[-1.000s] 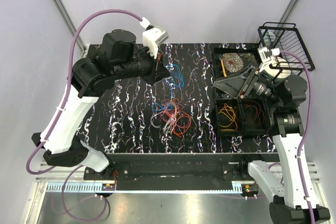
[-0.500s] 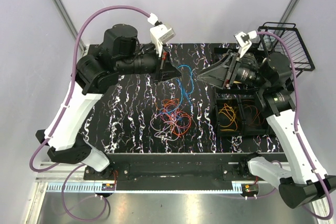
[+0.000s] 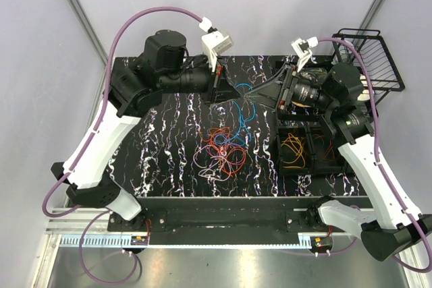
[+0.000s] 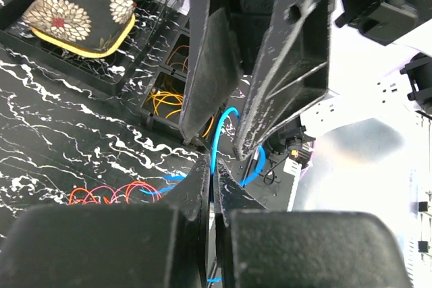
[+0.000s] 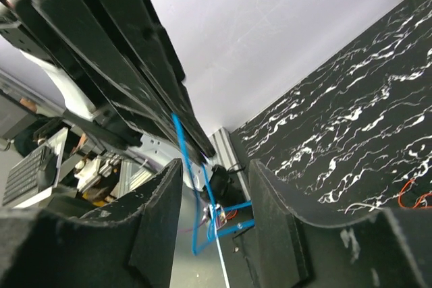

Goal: Untangle the cables

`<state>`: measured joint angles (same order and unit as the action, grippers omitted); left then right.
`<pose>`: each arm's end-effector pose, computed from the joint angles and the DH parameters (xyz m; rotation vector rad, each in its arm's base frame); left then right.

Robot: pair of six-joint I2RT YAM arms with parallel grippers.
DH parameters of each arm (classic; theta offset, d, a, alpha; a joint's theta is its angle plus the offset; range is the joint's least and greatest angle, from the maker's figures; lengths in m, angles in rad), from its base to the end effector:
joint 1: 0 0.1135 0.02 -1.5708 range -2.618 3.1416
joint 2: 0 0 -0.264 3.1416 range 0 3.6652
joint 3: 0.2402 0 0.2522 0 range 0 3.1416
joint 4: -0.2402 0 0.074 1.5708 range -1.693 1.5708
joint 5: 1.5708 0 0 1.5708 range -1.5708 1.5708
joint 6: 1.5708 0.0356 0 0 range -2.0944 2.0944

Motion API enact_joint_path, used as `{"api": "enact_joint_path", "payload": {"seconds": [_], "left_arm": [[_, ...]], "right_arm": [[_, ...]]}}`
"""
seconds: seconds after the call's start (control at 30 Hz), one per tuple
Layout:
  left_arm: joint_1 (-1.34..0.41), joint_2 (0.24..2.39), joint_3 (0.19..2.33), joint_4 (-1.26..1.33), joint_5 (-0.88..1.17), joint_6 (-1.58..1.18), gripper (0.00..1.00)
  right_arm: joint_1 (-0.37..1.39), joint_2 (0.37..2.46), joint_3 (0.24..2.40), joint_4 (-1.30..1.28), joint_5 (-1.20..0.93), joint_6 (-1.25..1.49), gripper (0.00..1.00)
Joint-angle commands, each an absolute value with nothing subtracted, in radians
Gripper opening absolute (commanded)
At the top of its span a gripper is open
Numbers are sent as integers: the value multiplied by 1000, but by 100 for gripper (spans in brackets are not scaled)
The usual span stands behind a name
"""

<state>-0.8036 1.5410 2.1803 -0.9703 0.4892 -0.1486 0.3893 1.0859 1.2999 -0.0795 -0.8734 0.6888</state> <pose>0.1772 -0.2079 0.5374 0.9748 1.7684 -1.0913 0.1928 0.1086 0.4707 -0.5606 1.5804 1.4614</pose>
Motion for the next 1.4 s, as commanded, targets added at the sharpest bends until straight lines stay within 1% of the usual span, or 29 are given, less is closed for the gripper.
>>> {"api": "enact_joint_path", "payload": {"seconds": [0.0,0.13,0.17,0.27,0.3,0.37,0.4,0.5,0.53,0.57,0.6,0.63,0.7,0.73,0.77,0.8,0.83,0.87,0.9,0.93,0.97,1.0,1.03,1.1,1.13,1.17,1.33,1.37], "left_arm": [[-801,1548,2158,-902,518,-163,0],[-801,1554,2146,-894,520,-169,0],[-801,1557,2143,-891,522,-169,0],[-801,1565,2145,-885,522,-172,0],[-802,1566,2145,-884,523,-173,0],[-802,1568,2143,-879,525,-176,0],[-802,1569,2141,-876,525,-178,0],[-802,1569,2131,-871,528,-184,1],[-802,1568,2125,-871,531,-183,36],[-802,1566,2118,-871,519,-183,58],[-802,1560,2109,-871,503,-186,76],[-801,1543,2082,-870,480,-195,98],[-802,1514,2034,-867,390,-204,99],[-802,1476,1972,-862,356,-216,99],[-801,1450,1933,-855,272,-227,99],[-801,1422,1846,-848,221,-253,99],[-801,1357,1798,-839,128,-265,99],[-801,1320,1749,-835,86,-278,99],[-801,1248,1655,-833,42,-305,99],[-799,1212,1610,-833,-36,-319,99],[-801,1178,1565,-838,-64,-330,99],[-801,1113,1484,-842,-90,-351,99],[-801,1080,1445,-859,-136,-365,99],[-799,996,1352,-879,-158,-396,99],[-801,974,1324,-897,-170,-403,99],[-801,950,1300,-906,-176,-411,99],[-801,806,1141,-936,-248,-440,99],[-801,790,1123,-936,-258,-442,99]], "right_arm": [[403,1081,1374,-95,-815,650,49],[408,1094,1397,-124,-802,637,45],[410,1094,1397,-136,-799,631,40],[416,1095,1401,-155,-784,620,32],[417,1095,1399,-159,-779,617,28],[419,1094,1394,-175,-772,611,24],[419,1094,1391,-182,-759,601,18],[419,1097,1387,-201,-736,592,8],[419,1092,1387,-206,-720,589,1],[419,1089,1394,-228,-692,586,0],[419,1078,1399,-244,-616,575,0],[419,1074,1407,-264,-573,568,0],[419,1060,1436,-323,-449,539,0],[419,1057,1446,-368,-410,528,0],[419,1055,1475,-394,-326,517,0],[419,1057,1495,-428,-274,497,0],[419,1060,1518,-508,-218,489,0],[419,1065,1561,-546,-118,479,0],[419,1069,1578,-576,-68,473,0],[419,1072,1592,-631,-22,471,0],[419,1072,1615,-653,68,466,0],[417,1071,1623,-670,113,465,0],[419,1068,1628,-698,156,463,0],[417,1059,1641,-721,282,454,0],[417,1055,1647,-747,329,456,0],[417,1052,1660,-759,424,450,0],[417,1040,1700,-821,682,390,0],[417,1039,1701,-827,763,368,0]]}}
